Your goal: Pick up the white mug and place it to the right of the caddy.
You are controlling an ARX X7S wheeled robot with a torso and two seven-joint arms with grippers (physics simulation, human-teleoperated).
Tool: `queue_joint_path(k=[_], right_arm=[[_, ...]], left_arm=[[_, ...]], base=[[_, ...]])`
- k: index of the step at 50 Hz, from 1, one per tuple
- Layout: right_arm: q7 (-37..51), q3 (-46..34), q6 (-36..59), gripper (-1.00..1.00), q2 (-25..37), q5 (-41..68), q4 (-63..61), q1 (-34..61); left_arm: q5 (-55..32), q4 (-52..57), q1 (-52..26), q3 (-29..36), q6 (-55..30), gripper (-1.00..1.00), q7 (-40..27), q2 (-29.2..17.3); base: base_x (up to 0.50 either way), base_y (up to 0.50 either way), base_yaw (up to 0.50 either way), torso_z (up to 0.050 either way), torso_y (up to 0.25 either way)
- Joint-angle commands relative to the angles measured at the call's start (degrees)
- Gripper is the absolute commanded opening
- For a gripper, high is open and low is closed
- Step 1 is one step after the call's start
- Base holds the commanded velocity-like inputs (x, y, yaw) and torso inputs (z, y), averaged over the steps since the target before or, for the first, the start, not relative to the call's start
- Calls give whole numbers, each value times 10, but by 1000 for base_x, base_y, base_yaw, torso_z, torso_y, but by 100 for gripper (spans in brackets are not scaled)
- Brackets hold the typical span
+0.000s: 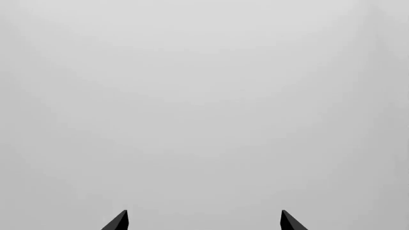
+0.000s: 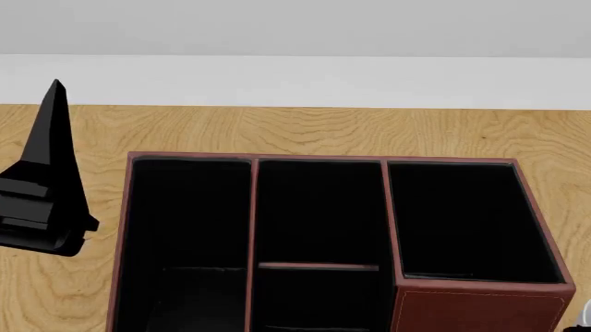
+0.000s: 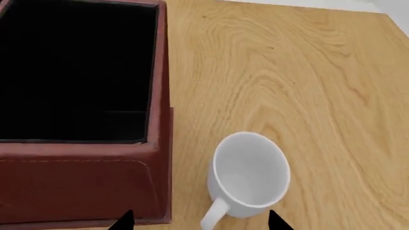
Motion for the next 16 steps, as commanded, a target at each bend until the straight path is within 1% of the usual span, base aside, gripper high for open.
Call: queue_joint_path(k=[1, 16], right_arm=[[34, 35, 19, 100, 8, 23, -32, 29], [69, 80, 61, 100, 8, 59, -55, 68]], left_arm=[[1, -2, 0, 2, 5, 100, 1, -2], [6, -10, 7, 0, 17, 100, 8, -7]], base=[[0, 0, 0, 0, 0], [0, 0, 0, 0, 0]])
